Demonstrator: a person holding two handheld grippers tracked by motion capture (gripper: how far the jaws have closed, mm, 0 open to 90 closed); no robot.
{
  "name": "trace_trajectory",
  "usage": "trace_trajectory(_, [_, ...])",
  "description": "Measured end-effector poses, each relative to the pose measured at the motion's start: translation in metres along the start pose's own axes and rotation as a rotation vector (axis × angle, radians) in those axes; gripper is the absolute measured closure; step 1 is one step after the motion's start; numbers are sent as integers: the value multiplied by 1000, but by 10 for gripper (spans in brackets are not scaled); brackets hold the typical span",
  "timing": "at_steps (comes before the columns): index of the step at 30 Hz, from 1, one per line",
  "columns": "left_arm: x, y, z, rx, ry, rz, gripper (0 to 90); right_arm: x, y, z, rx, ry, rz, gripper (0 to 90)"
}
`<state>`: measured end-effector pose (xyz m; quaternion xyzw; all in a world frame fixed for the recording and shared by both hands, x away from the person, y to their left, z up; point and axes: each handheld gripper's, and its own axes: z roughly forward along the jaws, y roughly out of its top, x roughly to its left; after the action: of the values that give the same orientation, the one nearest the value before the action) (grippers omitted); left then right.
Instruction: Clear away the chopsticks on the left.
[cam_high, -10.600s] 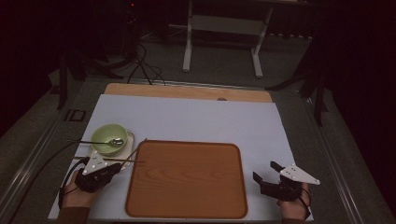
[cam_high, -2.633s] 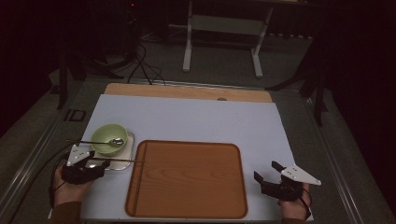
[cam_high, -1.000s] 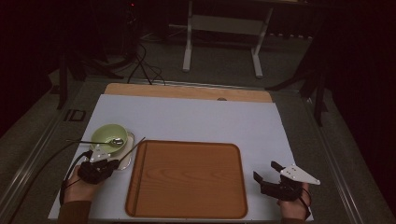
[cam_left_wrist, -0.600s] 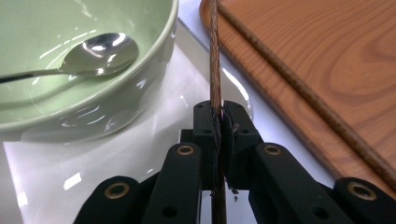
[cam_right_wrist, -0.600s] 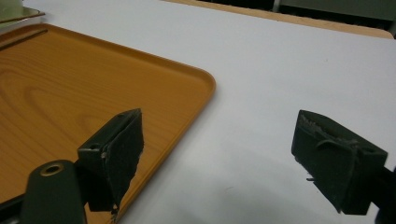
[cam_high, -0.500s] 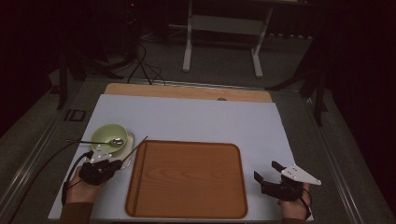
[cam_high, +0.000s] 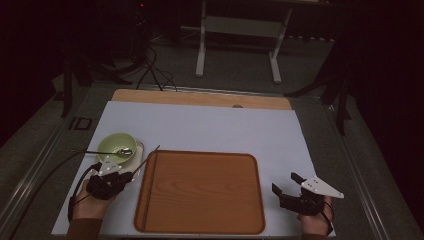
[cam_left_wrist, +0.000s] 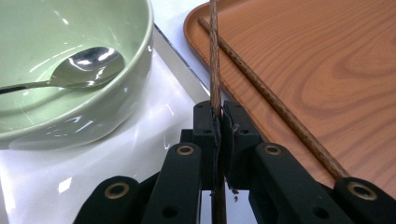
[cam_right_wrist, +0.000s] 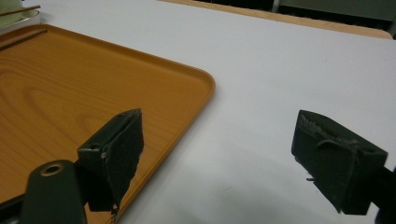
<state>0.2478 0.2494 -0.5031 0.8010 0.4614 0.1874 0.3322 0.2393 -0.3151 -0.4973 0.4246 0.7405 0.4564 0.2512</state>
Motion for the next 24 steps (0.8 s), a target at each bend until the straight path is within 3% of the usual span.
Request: trace_trajectory(24, [-33, 9, -6, -48, -42, -44, 851, 0, 0, 0, -1, -1, 1, 167])
